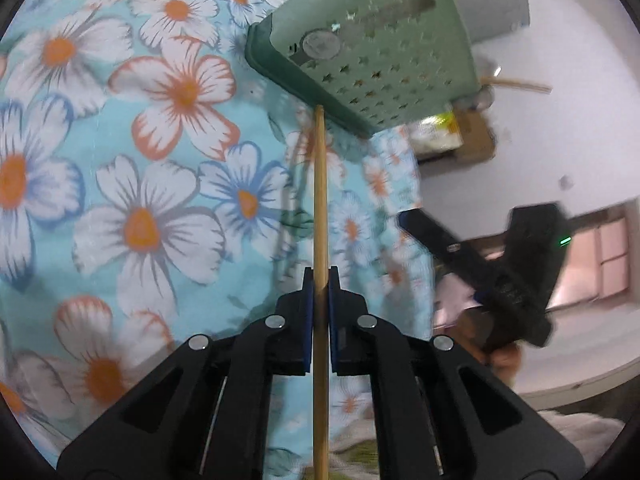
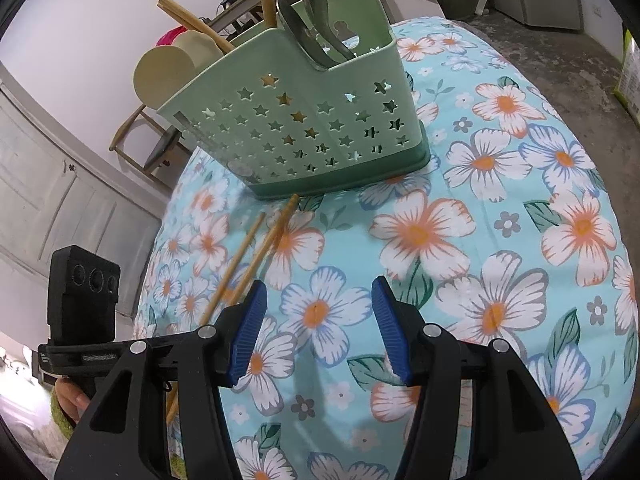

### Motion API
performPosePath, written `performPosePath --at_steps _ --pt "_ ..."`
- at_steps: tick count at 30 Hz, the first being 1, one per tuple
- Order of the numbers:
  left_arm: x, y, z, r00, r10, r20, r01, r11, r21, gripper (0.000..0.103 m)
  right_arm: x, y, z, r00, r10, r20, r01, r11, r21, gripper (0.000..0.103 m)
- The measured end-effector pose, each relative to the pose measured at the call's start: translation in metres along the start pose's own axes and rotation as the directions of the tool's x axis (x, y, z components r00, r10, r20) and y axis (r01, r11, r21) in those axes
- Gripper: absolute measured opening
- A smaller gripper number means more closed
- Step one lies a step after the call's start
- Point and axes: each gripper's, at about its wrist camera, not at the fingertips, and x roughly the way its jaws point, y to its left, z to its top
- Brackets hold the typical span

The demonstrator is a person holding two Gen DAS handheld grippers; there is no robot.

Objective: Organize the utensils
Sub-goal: 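Close the right tool on the last chopstick while the left tool holds its chopstick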

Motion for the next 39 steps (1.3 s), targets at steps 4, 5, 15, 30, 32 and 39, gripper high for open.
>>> performPosePath --at_steps 4,5,15,30,32,39 --pt "-0.006 0.014 -0.009 0.995 -0.091 0.038 0.095 0.991 -0.095 0.005 0.003 0.0 -0.001 1.0 0.009 -0.009 -0.009 1.0 0.007 0.053" --pt "-0.007 0.017 -0.01 0.995 -0.094 0.043 0.099 0.989 -0.11 0.005 0.004 0.001 -0.001 1.0 0.01 -0.009 -0.01 1.0 0.006 0.053" --pt "-0.026 0.032 -0.012 0.977 -0.163 0.139 0.188 0.963 -0.191 0.005 0.007 0.004 -0.004 0.999 0.026 -0.025 -0.026 1.0 0.003 0.053" --pt "-0.032 -0.01 -0.007 0.934 0.282 0.217 -0.306 0.949 0.082 0.013 0.026 0.027 -0.005 0.994 0.093 -0.06 -0.094 0.996 -0.007 0.054" --pt "-0.029 -0.026 -0.008 0.917 0.322 0.236 -0.363 0.919 0.157 0.02 0.029 0.028 -0.004 0.991 0.115 -0.063 -0.115 0.993 0.006 0.053" --pt "-0.011 -0.048 -0.017 0.837 0.471 0.28 -0.542 0.785 0.3 0.021 0.052 0.034 0.007 0.988 0.132 -0.077 -0.129 0.991 0.037 0.044"
